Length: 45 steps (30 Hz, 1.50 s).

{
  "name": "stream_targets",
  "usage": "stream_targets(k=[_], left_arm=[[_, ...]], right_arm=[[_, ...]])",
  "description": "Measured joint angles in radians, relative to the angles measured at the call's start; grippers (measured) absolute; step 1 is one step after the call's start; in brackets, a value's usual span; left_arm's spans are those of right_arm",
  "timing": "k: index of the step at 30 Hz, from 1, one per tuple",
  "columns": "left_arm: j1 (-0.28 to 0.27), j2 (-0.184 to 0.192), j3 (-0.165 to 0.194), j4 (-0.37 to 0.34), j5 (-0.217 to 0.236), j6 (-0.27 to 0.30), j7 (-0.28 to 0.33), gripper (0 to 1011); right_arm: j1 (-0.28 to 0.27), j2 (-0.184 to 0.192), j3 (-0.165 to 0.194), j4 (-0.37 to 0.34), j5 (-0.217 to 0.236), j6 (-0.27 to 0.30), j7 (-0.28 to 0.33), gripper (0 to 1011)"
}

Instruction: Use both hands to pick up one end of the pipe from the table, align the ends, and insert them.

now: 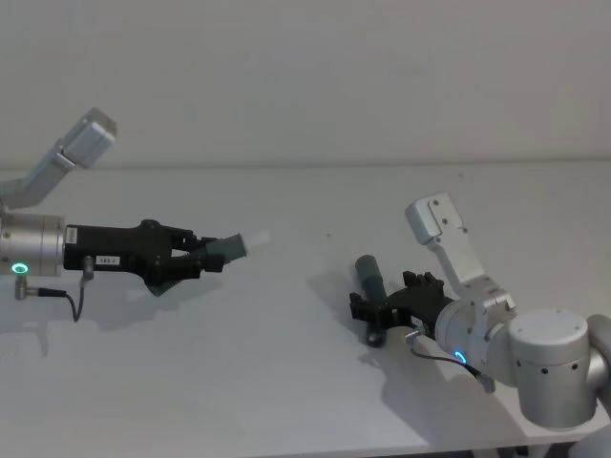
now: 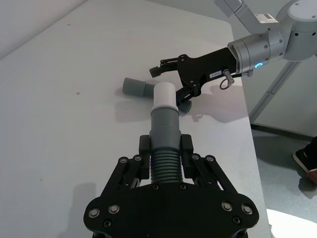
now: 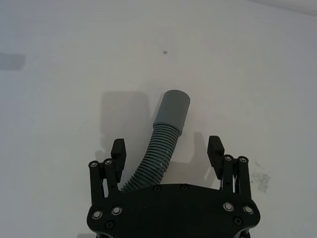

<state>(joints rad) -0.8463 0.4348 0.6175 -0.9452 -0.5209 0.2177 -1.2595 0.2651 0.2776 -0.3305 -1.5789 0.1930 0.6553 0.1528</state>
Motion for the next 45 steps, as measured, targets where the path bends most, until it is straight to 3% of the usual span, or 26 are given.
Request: stream_targets(k=[7,12,13,23,30,33,41,45], left_arm=[[0.0,0.001,0.001,0.008,-0.007,-0.006,0.006,327],[0.001,0.004,0.001,0.01,-0.013,-0.01,0.011,327],[0.002,0.005,0.001,0.01,-0.014,-0.01,0.012,327],[0.003,0.01,0.004,0.015,-0.021,-0.017,0.019,327],[0.0,0.012,0.01,0.023,-0.023,-0.022,0.021,327],[-0.002,0.012,0.013,0.027,-0.024,-0.025,0.021,327],[-0.013,0.009,0.025,0.042,-0.024,-0.032,0.017,327],[-0.02,0.006,0.03,0.049,-0.024,-0.038,0.012,327]], right_arm=[[0.008,-0.005,-0.008,0.01,-0.011,0.014,0.0,999],[0.012,-0.005,-0.014,0.016,-0.019,0.019,0.007,903],[0.014,-0.005,-0.017,0.018,-0.022,0.02,0.008,839],[0.02,-0.004,-0.023,0.03,-0.034,0.015,0.02,577],[0.021,-0.006,-0.023,0.036,-0.042,0.005,0.024,302],[0.021,-0.007,-0.021,0.038,-0.044,0.0,0.025,250],[0.015,-0.006,-0.012,0.041,-0.051,-0.029,0.029,234],[0.011,0.002,-0.009,0.045,-0.055,-0.072,0.041,230]])
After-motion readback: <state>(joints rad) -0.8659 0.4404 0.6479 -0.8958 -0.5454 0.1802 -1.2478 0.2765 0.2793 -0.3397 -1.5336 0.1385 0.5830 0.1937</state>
